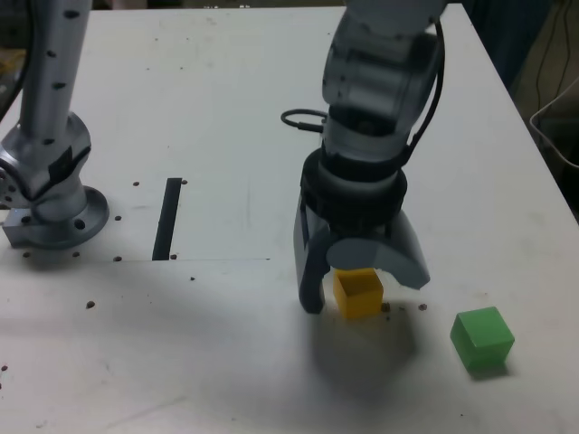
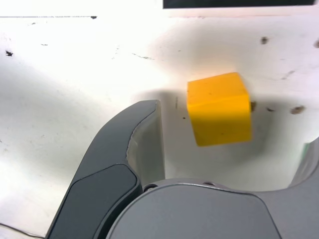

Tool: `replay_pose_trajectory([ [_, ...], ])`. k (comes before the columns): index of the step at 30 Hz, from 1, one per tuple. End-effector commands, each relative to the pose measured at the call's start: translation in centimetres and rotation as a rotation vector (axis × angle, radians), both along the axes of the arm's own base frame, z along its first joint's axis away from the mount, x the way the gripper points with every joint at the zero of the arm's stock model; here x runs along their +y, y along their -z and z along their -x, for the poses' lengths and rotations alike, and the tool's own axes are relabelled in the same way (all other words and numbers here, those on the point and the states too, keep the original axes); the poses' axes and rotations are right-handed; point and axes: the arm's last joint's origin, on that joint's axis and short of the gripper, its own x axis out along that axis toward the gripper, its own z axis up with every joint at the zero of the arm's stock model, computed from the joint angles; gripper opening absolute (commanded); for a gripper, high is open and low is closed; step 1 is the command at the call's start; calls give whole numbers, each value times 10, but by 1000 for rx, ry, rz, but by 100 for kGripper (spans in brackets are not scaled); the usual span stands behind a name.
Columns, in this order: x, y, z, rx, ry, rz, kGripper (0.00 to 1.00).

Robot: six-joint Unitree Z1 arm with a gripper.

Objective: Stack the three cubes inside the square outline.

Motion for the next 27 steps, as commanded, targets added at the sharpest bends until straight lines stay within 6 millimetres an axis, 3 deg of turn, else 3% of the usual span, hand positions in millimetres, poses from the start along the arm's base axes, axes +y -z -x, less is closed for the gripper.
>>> replay_pose_trajectory([
  [1, -3, 7, -3, 14, 4, 7, 95],
  [8, -2, 12, -11, 10, 2, 5, 89],
  [20, 17, 10, -18, 16, -34, -38, 80],
  [27, 18, 12, -17, 43, -41, -27, 65],
])
